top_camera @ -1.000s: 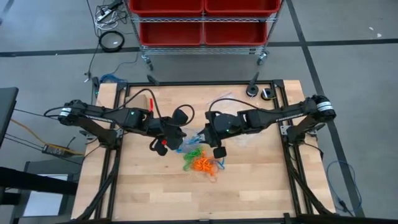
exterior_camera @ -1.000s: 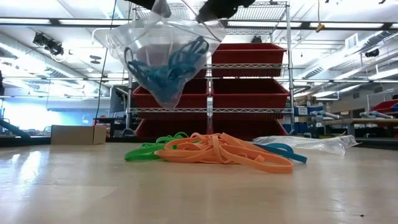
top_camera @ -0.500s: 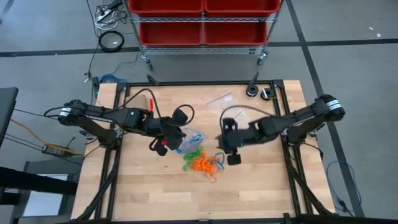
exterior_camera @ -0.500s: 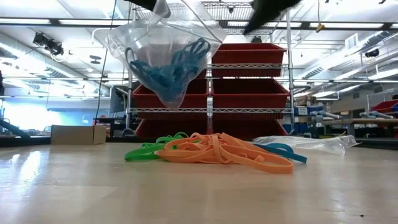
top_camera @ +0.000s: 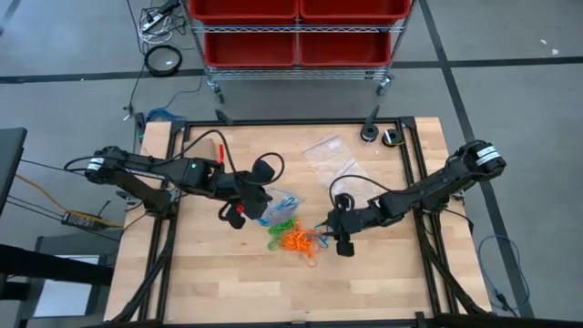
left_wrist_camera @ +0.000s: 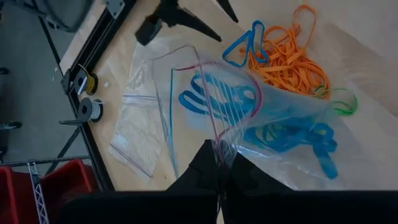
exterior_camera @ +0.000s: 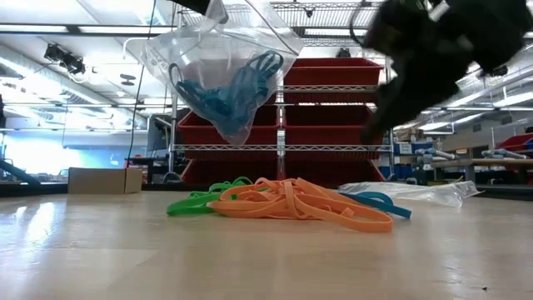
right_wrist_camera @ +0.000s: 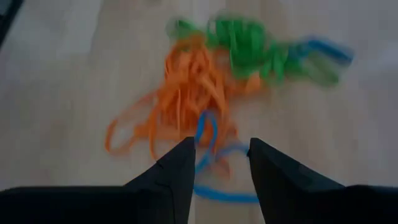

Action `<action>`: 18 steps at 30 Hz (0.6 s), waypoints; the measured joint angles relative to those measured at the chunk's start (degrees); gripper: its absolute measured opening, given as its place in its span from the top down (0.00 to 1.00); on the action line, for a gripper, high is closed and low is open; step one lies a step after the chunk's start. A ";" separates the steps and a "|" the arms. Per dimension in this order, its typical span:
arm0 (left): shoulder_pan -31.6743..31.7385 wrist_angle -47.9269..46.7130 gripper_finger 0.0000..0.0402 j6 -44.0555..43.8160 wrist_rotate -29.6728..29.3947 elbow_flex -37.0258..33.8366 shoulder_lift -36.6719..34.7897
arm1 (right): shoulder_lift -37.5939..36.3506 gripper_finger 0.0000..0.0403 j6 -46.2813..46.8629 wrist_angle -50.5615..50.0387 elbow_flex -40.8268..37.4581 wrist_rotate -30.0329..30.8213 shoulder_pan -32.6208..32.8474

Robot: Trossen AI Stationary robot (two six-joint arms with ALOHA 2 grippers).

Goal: Sort rubber bands
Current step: Put the blue rubber band into the top left transparent zip bag

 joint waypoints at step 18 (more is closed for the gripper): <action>0.00 -0.28 1.00 -0.65 0.12 0.00 0.00 | 13.04 0.72 2.71 15.27 -3.02 -5.76 -1.25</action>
